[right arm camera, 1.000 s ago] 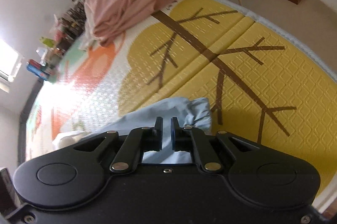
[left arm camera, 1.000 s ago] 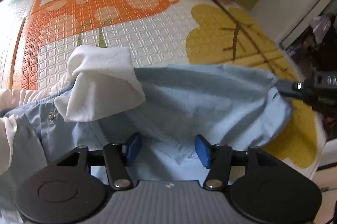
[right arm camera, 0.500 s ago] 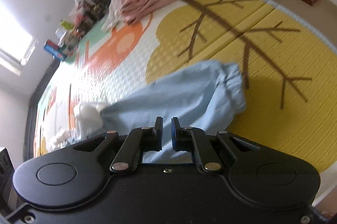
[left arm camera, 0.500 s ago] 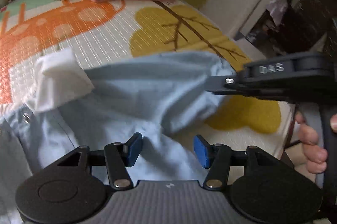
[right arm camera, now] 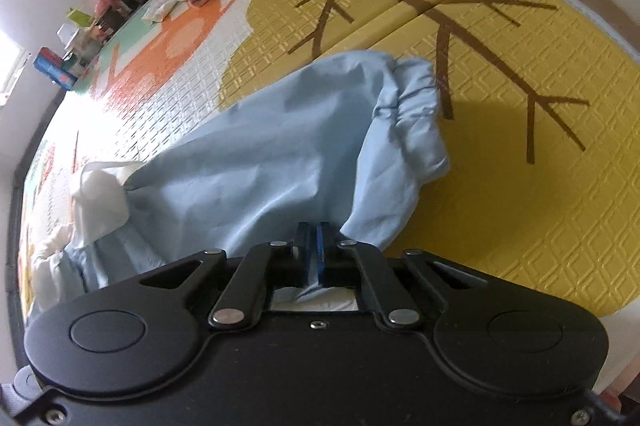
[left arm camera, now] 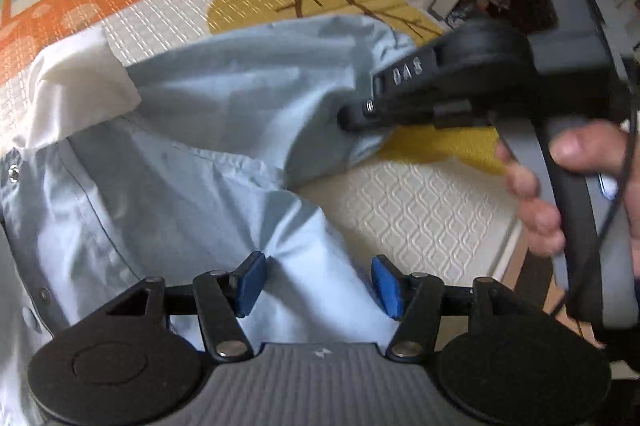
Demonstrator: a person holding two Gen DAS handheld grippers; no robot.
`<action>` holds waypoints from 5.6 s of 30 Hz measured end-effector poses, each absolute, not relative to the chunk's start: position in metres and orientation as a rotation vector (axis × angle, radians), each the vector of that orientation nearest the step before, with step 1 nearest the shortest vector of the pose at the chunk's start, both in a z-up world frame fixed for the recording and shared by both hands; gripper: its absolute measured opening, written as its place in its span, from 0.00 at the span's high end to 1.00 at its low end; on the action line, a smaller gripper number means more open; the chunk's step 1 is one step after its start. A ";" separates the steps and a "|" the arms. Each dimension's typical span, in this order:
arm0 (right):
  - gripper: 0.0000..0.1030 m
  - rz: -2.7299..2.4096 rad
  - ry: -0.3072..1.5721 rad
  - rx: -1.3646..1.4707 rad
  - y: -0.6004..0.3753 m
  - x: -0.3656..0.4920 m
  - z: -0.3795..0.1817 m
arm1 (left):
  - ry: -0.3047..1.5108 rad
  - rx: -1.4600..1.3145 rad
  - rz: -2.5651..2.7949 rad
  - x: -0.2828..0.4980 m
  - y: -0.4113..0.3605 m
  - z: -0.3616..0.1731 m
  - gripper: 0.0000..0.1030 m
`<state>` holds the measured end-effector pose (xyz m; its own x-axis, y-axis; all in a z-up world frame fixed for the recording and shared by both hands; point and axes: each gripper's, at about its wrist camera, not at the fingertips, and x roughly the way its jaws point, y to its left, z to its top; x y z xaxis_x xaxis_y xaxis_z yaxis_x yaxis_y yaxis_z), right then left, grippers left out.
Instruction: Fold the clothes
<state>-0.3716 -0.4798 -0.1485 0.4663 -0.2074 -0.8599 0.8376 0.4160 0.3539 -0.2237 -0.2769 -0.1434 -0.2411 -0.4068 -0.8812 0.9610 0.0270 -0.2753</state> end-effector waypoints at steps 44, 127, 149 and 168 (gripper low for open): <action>0.95 -0.490 0.841 0.769 -0.404 -0.358 -0.085 | 1.179 0.452 -1.357 -0.135 -0.282 -0.125 0.42; 0.96 -0.477 0.945 0.708 -0.397 -0.344 -0.125 | 1.259 0.518 -1.529 -0.152 -0.172 -0.127 0.49; 0.95 -0.195 0.881 0.624 -0.344 -0.239 -0.088 | 1.082 0.405 -1.136 -0.094 -0.152 -0.103 0.46; 0.96 -0.308 0.998 0.629 -0.357 -0.242 -0.147 | 1.184 0.419 -1.073 -0.083 -0.113 -0.137 0.45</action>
<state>-0.2415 -0.3570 -0.1466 0.5190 0.0401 -0.8538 0.5140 0.7835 0.3492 -0.0833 -0.1132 -0.1371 -0.0111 -0.4511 -0.8924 0.8439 0.4746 -0.2504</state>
